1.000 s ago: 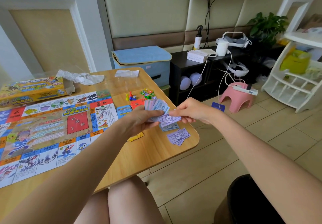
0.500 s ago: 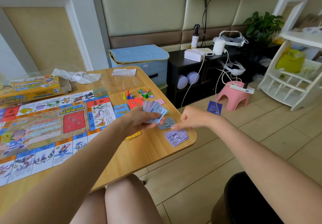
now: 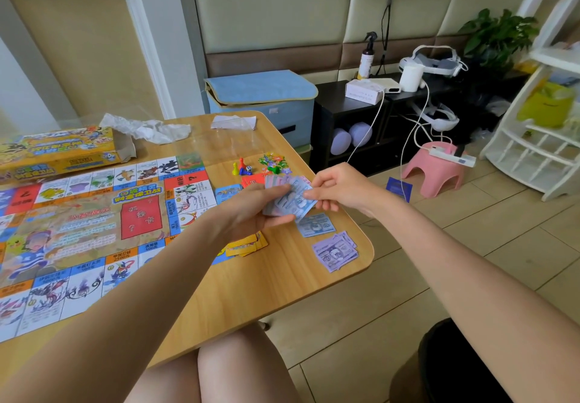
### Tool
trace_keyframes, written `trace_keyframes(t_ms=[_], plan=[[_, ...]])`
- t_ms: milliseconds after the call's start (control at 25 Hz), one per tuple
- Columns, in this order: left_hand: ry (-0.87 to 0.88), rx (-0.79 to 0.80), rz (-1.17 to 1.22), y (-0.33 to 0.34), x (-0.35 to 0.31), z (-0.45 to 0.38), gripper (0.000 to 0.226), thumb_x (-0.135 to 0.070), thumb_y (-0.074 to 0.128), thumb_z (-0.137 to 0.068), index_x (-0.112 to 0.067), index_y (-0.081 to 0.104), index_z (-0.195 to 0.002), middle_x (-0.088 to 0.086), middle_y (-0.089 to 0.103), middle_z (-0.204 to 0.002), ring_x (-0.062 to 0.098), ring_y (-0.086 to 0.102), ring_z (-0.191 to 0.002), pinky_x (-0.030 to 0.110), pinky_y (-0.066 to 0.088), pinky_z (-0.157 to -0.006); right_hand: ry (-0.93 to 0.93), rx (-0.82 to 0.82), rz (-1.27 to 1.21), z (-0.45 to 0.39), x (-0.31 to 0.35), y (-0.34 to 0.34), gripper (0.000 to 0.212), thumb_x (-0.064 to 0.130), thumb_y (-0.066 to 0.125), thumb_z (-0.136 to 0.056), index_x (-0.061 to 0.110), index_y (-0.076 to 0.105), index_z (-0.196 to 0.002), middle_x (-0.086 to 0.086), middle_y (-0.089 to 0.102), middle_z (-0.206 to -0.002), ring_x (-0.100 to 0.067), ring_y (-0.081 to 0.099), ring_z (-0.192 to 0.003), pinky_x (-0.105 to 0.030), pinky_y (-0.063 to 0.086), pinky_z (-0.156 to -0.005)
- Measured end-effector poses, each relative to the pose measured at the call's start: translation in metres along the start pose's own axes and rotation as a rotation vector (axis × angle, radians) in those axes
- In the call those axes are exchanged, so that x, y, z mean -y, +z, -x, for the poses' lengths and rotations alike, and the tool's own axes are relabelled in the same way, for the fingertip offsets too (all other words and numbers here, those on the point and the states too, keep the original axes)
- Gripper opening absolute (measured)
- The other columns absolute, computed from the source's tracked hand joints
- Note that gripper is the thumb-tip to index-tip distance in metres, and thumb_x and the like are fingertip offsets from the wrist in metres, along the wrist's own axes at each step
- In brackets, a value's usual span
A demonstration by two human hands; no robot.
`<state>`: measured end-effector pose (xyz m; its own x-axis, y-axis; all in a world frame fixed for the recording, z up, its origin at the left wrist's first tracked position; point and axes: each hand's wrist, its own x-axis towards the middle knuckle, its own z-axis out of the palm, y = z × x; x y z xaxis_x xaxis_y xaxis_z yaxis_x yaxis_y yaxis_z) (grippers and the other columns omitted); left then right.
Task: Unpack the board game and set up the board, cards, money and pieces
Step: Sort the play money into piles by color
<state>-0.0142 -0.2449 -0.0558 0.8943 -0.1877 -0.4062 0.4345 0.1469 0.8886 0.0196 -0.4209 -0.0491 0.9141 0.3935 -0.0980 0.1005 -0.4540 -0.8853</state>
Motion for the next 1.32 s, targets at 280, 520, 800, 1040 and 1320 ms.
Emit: trace_keyframes(t_ms=[280, 520, 800, 1040, 1320], plan=[[0.133, -0.146, -0.064, -0.006, 0.002, -0.008, 0.014, -0.003, 0.065, -0.083, -0.016, 0.06, -0.085, 0.001, 0.063, -0.077, 0.007, 0.058, -0.061, 0.012, 0.04, -0.039, -0.008, 0.007, -0.056, -0.004, 0.003, 0.0, 0.023, 0.004, 0.069, -0.081, 0.009, 0.062, -0.102, -0.006, 0.06, -0.059, -0.003, 0.049, -0.04, -0.013, 0.038, -0.039], [0.132, -0.103, -0.1, -0.005, -0.001, -0.006, 0.013, -0.004, 0.067, -0.082, -0.015, 0.063, -0.087, 0.001, 0.066, -0.078, 0.009, 0.062, -0.067, 0.013, 0.045, -0.042, 0.031, -0.024, 0.011, -0.003, 0.007, 0.002, 0.018, 0.012, 0.074, -0.078, 0.007, 0.062, -0.09, 0.004, 0.058, -0.05, -0.002, 0.046, -0.038, -0.014, 0.034, -0.037], [0.154, -0.187, -0.154, -0.006, 0.0, -0.005, 0.011, -0.009, 0.069, -0.082, -0.015, 0.062, -0.088, 0.003, 0.065, -0.076, 0.009, 0.056, -0.061, 0.013, 0.036, -0.036, 0.02, -0.046, 0.026, 0.003, 0.013, 0.001, 0.014, 0.015, 0.074, -0.078, 0.01, 0.061, -0.077, 0.003, 0.053, -0.048, -0.001, 0.041, -0.037, -0.012, 0.03, -0.036], [0.116, -0.143, -0.207, -0.005, -0.001, -0.004, 0.016, -0.004, 0.066, -0.083, -0.01, 0.061, -0.097, 0.006, 0.063, -0.08, 0.013, 0.053, -0.063, 0.012, 0.036, -0.035, 0.042, 0.014, -0.039, 0.006, 0.009, 0.002, 0.011, 0.01, 0.071, -0.081, 0.009, 0.061, -0.085, 0.004, 0.056, -0.046, -0.003, 0.036, -0.036, -0.013, 0.025, -0.035], [0.142, -0.141, -0.12, -0.004, 0.0, -0.003, 0.012, -0.005, 0.065, -0.084, -0.015, 0.06, -0.087, 0.004, 0.062, -0.078, 0.01, 0.054, -0.063, 0.012, 0.041, -0.04, 0.04, -0.009, -0.052, 0.007, 0.007, 0.0, 0.011, 0.011, 0.07, -0.083, 0.01, 0.059, -0.087, 0.005, 0.055, -0.046, -0.004, 0.035, -0.036, -0.014, 0.023, -0.035]])
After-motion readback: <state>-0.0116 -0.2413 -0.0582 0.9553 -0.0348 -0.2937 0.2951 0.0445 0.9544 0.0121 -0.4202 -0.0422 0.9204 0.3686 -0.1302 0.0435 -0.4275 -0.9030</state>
